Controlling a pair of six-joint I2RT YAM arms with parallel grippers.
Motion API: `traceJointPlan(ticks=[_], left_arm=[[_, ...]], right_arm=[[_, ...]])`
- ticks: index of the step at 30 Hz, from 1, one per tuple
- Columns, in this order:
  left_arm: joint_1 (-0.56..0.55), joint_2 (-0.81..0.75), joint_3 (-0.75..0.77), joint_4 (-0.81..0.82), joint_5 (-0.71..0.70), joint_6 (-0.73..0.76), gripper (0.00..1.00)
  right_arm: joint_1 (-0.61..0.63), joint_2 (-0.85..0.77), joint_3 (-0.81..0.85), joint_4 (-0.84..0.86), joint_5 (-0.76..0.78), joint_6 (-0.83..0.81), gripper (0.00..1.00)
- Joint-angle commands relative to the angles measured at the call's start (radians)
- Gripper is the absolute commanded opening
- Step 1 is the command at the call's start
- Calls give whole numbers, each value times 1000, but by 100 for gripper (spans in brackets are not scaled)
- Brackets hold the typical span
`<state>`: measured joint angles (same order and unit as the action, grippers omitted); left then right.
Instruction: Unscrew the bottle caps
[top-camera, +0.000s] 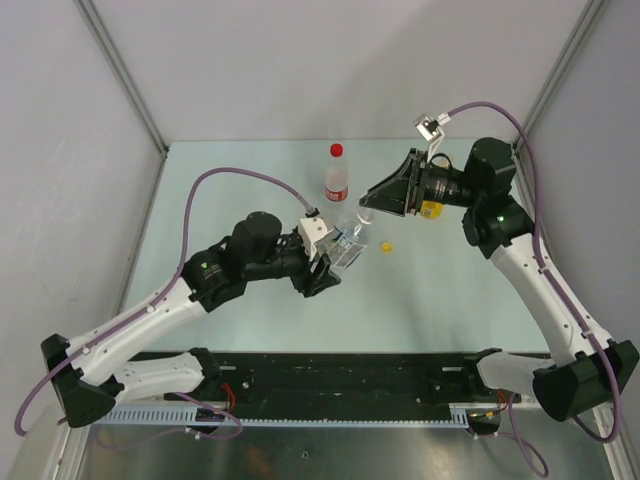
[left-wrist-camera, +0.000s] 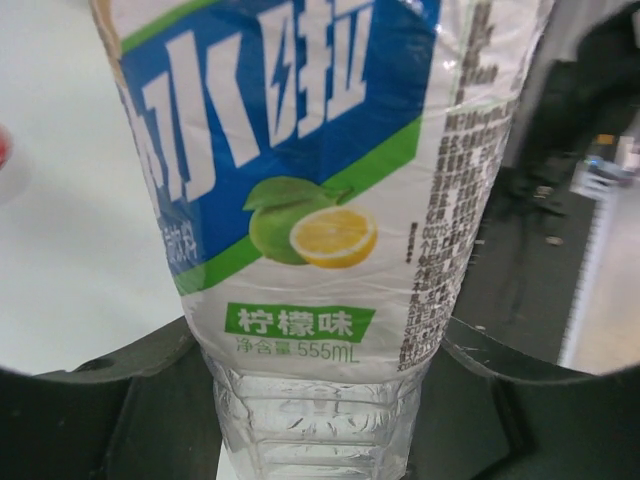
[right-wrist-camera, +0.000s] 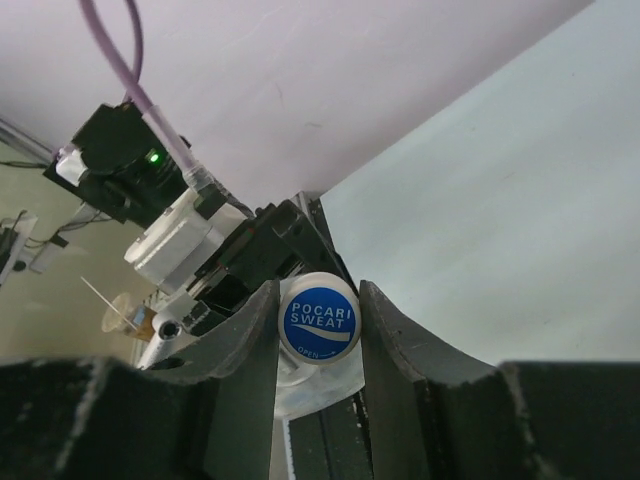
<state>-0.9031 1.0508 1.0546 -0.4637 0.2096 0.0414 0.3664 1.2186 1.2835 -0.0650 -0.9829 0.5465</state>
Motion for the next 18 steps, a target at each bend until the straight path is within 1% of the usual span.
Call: traceJointPlan(ticks=[1, 4, 9, 14, 18], left_arm=[[48, -4, 0, 91, 395, -28, 16], [73, 1, -10, 105, 498, -33, 16], [94, 3, -19, 120, 602, -34, 16], [101, 14, -24, 122, 641, -34, 15], [104, 12, -31, 123, 619, -34, 15]], right_arm=[[-5, -47, 37, 91, -50, -47, 0], [-4, -69, 37, 109, -59, -59, 0], [-5, -92, 38, 114, -68, -79, 0], [-12, -107, 37, 117, -21, -80, 0], [-35, -112, 37, 94, 42, -79, 0]])
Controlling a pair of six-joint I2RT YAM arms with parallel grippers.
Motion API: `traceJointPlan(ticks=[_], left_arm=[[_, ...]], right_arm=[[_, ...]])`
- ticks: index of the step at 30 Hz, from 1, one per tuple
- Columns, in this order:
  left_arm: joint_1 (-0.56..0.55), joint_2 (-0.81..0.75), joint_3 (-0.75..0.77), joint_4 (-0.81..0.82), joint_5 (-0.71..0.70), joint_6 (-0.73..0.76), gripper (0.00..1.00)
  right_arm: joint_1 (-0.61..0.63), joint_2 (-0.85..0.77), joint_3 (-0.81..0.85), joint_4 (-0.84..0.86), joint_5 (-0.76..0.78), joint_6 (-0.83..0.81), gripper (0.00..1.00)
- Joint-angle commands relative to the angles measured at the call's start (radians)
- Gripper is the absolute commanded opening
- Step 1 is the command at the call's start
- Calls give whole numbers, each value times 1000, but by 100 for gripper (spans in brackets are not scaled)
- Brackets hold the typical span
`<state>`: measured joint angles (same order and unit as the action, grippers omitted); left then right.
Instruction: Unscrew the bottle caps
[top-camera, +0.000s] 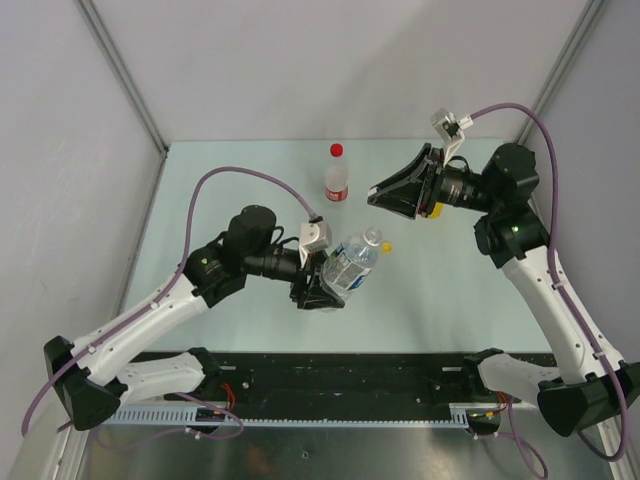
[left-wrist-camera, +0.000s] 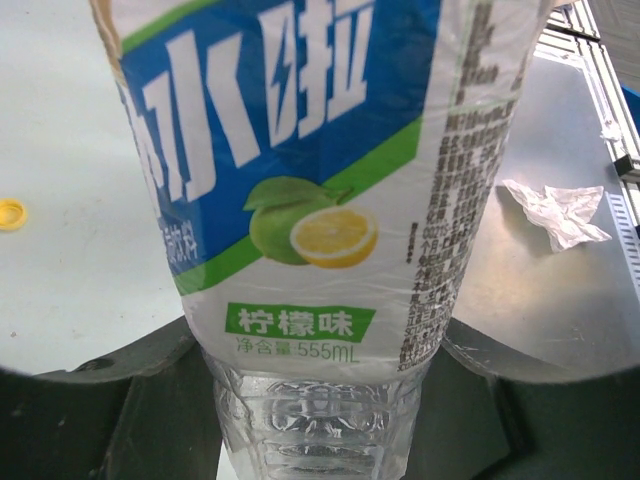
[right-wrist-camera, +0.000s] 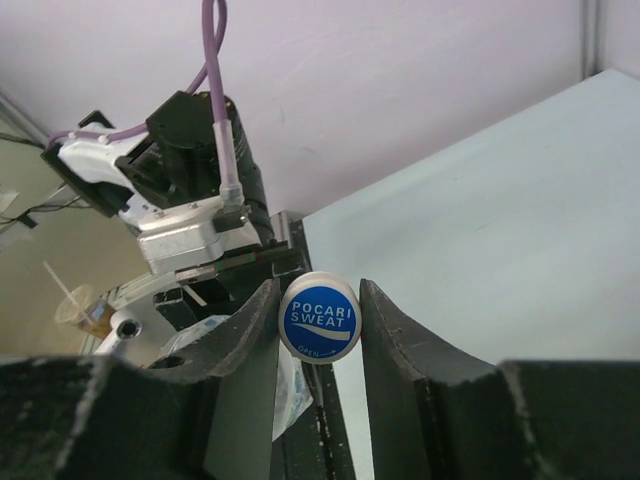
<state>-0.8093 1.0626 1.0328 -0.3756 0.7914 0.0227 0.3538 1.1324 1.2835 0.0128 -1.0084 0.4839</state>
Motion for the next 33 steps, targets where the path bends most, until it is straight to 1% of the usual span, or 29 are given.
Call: traceJointPlan(ticks=[1, 7, 9, 12, 16, 20, 28, 33], left_arm=[[13, -1, -13, 36, 26, -15, 14], [43, -20, -44, 53, 2, -15, 12], [53, -37, -64, 67, -17, -39, 11], [71, -74, -96, 101, -64, -60, 11], [103, -121, -143, 149, -139, -103, 11], [152, -130, -185, 189, -161, -161, 10], [250, -109, -281, 273, -214, -320, 10], [274, -99, -309, 313, -197, -356, 11]], right_arm=[[-28, -25, 37, 4, 87, -18, 0], [-52, -19, 37, -174, 264, -78, 0], [-52, -11, 28, -230, 314, -102, 0], [-52, 2, -14, -263, 362, -128, 0], [-50, 16, -106, -247, 418, -123, 0], [-26, 32, -214, -189, 461, -106, 0], [65, 103, -372, -117, 569, -126, 0], [162, 189, -410, -103, 711, -172, 0]])
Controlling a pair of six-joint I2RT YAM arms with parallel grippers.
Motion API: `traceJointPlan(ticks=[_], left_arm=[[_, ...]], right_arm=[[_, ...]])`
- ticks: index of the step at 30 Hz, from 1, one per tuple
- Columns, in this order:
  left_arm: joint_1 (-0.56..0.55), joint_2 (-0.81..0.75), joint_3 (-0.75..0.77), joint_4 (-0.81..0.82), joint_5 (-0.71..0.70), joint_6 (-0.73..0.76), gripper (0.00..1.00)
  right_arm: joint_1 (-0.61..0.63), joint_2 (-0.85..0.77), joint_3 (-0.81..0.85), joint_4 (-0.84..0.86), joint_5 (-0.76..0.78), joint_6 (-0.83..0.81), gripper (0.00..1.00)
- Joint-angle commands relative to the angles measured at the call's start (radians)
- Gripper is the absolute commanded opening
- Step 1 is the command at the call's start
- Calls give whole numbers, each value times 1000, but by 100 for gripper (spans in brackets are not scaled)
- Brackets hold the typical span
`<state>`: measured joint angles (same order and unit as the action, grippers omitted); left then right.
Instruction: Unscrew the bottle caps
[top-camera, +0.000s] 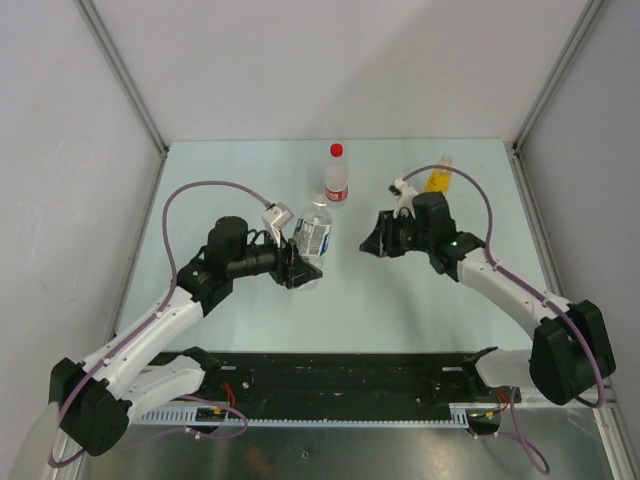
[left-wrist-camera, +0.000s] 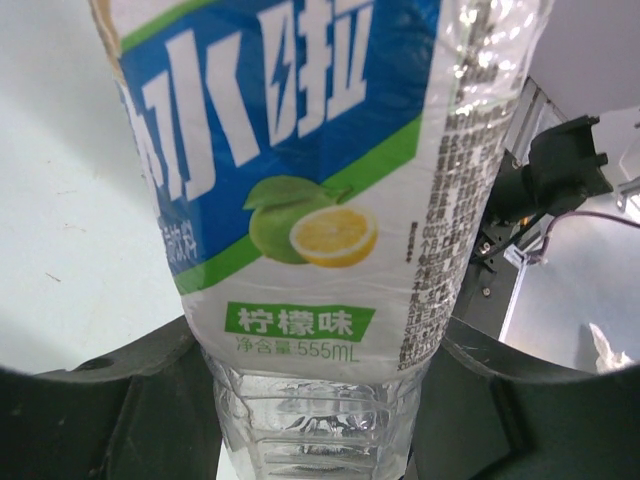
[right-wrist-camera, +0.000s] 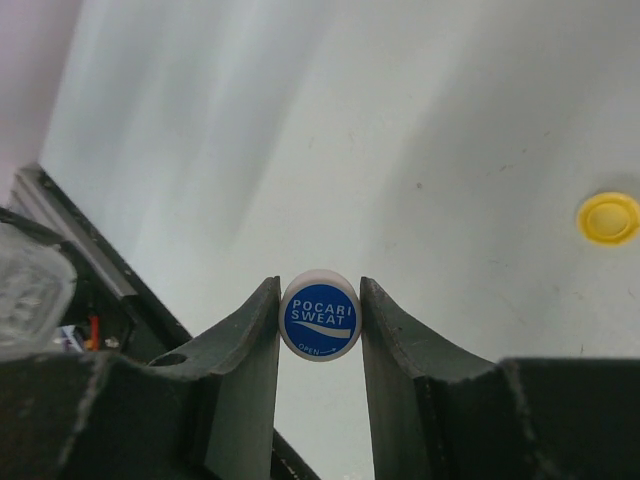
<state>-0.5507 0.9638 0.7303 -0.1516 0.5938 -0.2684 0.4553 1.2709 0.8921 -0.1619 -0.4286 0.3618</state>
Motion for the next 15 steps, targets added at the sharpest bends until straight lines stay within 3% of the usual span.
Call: traceJointPlan(ticks=[1, 8, 15], left_arm=[[16, -1, -5, 94, 6, -66, 12], [17, -18, 4, 104, 42, -62, 18], [18, -27, 5, 105, 63, -57, 21]], right_arm=[[74, 70, -24, 77, 157, -53, 2], [106, 156, -36, 96, 284, -45, 19], [108, 129, -36, 95, 324, -60, 65]])
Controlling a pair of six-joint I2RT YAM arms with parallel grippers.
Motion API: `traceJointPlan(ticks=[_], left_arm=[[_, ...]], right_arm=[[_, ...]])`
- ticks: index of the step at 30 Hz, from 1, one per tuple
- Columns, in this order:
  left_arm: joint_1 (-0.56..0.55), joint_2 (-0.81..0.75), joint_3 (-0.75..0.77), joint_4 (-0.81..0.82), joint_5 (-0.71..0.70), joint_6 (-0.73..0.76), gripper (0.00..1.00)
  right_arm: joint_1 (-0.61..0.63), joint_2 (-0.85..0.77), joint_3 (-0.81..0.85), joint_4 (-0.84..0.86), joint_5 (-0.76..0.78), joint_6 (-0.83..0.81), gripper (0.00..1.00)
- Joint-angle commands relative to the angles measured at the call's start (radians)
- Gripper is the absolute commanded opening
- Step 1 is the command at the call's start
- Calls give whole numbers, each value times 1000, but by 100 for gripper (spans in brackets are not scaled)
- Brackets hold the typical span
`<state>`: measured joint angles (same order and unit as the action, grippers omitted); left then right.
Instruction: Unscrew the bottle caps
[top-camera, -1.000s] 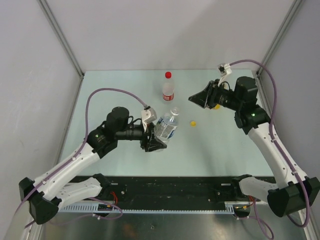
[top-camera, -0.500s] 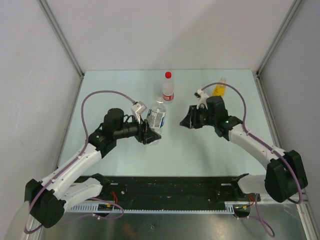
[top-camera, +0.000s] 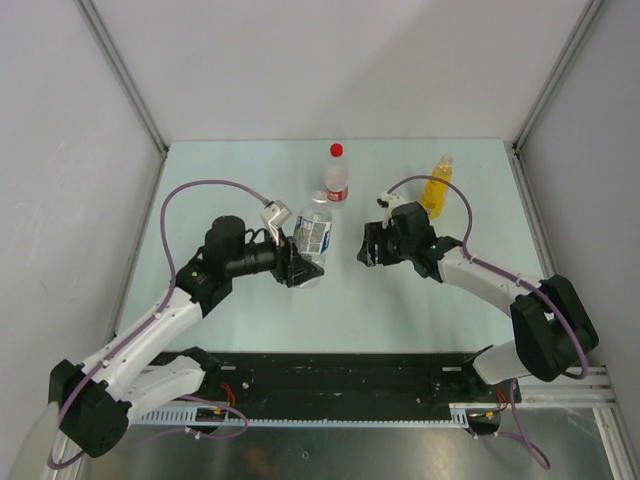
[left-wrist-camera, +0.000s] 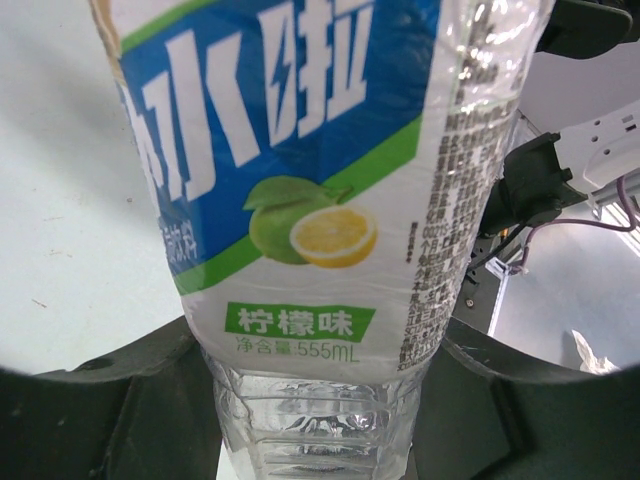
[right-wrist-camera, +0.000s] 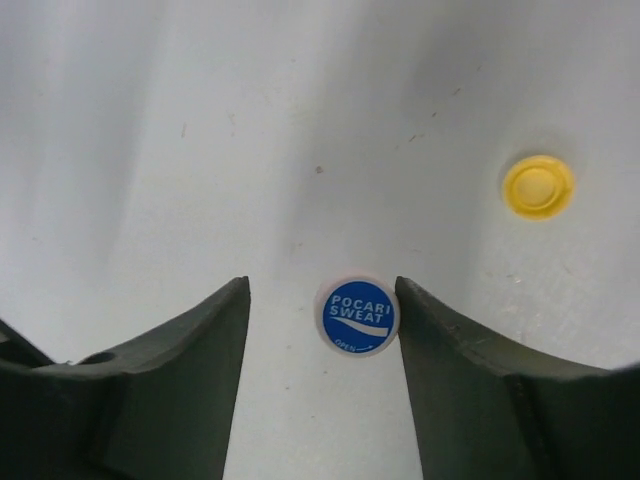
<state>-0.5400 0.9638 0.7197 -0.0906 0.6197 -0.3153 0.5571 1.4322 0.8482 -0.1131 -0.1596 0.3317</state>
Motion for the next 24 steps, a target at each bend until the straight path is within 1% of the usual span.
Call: traceJointPlan(ticks=[1, 3, 7, 10, 16, 20, 24], left_arm=[[7, -26, 18, 43, 42, -10, 22], [6, -25, 20, 43, 50, -7, 22], [6, -23, 27, 43, 62, -1, 23], [7, -20, 31, 43, 68, 1, 23], [6, -24, 37, 43, 72, 5, 23], [6, -40, 40, 42, 75, 8, 23], [6, -54, 46, 43, 99, 14, 24]], right_arm=[[5, -37, 8, 44, 55, -32, 70], [6, -50, 8, 37, 61, -35, 77], [4, -88, 8, 27, 75, -40, 87], [2, -126, 8, 25, 70, -43, 92], [-48, -234, 16, 30, -13, -19, 97], [-104, -320, 33, 44, -115, -2, 98], [-161, -374, 62, 69, -250, 9, 98]])
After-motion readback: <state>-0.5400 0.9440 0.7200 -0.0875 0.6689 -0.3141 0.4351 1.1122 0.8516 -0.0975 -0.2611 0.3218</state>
